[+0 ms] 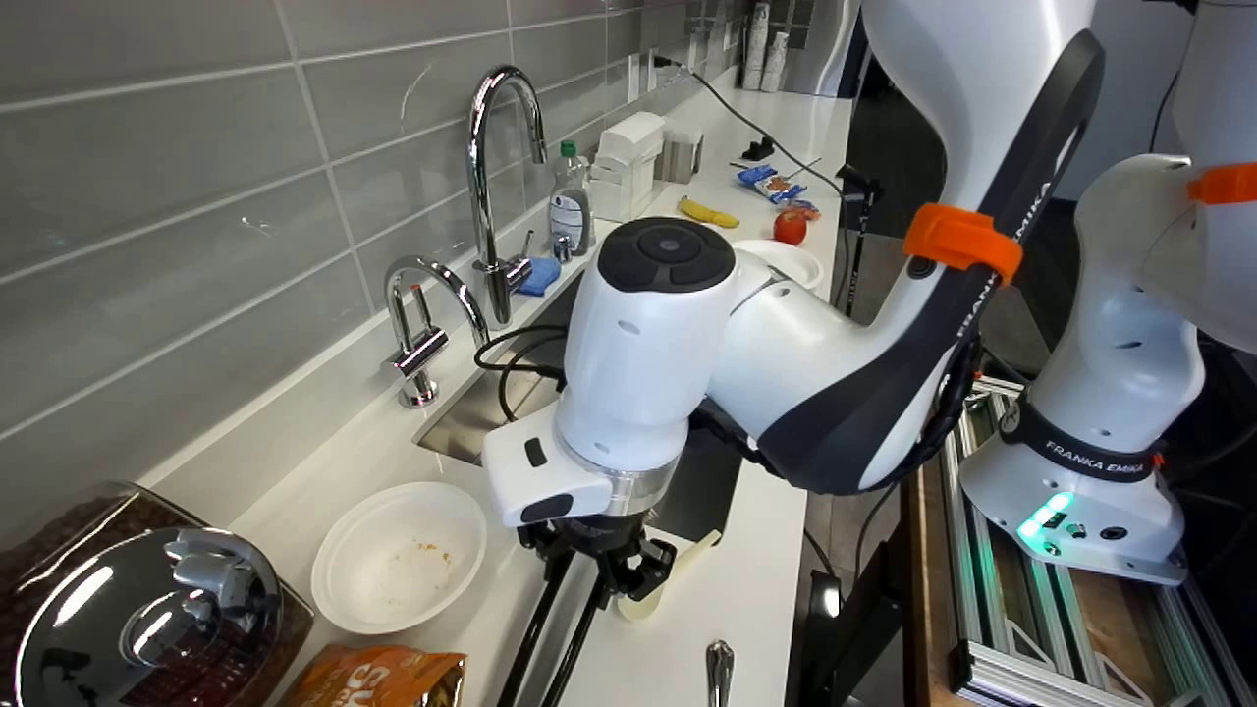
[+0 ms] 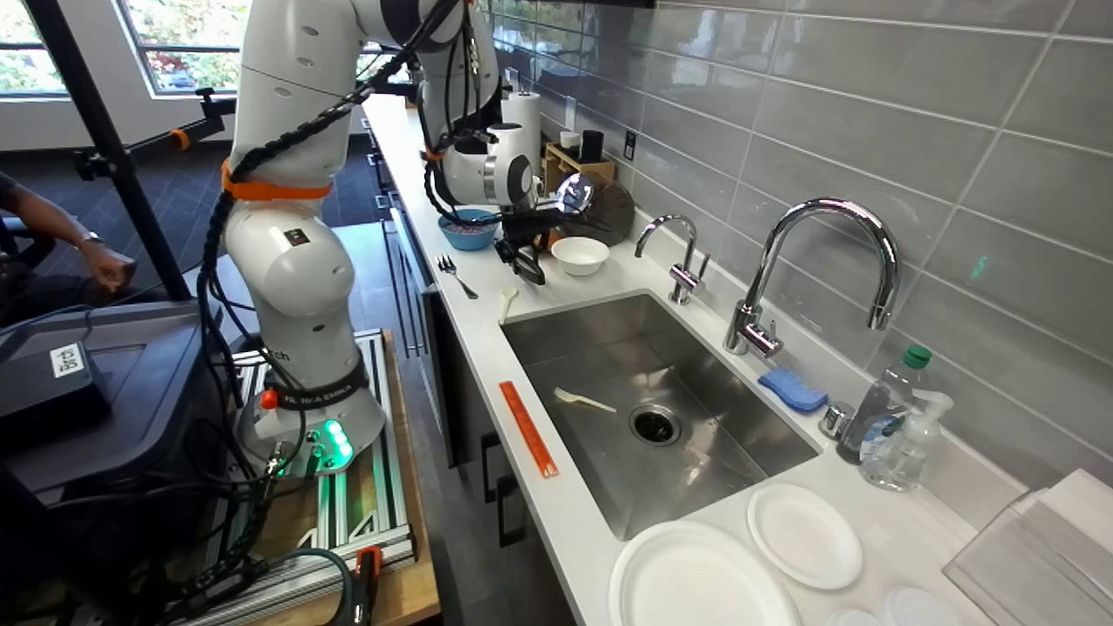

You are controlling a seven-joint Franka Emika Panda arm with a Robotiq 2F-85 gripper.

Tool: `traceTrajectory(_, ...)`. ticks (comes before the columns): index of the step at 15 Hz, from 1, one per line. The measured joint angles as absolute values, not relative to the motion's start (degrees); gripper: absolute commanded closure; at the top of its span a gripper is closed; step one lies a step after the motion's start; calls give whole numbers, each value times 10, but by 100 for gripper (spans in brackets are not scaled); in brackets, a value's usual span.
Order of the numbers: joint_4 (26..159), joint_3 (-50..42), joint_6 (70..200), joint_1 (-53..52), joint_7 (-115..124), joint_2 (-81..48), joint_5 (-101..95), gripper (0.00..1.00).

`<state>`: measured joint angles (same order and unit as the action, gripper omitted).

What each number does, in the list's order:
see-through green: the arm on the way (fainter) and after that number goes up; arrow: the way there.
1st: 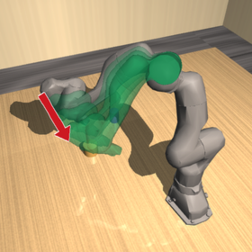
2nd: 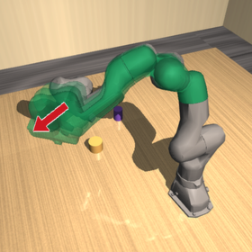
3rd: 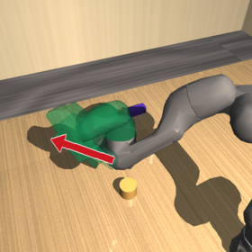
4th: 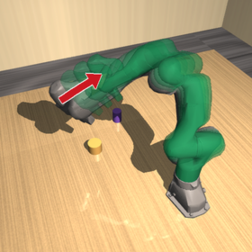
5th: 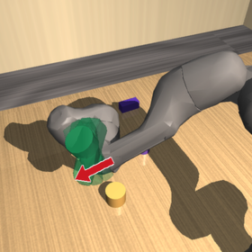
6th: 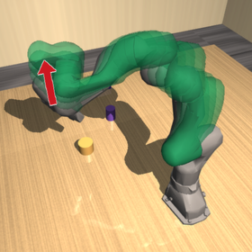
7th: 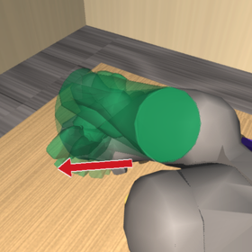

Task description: Pick up the cooking object from the counter and pick up some of the contents from the bowl and pour them in the other bowl

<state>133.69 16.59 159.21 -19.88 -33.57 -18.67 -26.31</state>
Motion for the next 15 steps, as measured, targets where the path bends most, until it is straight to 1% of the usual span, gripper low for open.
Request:
traceTrajectory(3,1352,166,1592,-197,-326,-166,-263,46)
traceTrajectory(5,1361,167,1595,-195,-322,-154,-263,48)
traceTrajectory(7,1372,167,1606,-193,-317,-142,-263,57)
traceTrajectory(8,1378,167,1614,-191,-315,-137,-263,59)
traceTrajectory(9,1385,167,1623,-189,-313,-131,-262,66)
traceTrajectory(10,1390,168,1630,-187,-311,-128,-262,62)
traceTrajectory(12,1400,168,1641,-184,-307,-119,-262,65)
traceTrajectory(13,1404,168,1645,-183,-306,-116,-262,64)
traceTrajectory(15,1411,168,1650,-180,-304,-108,-262,67)
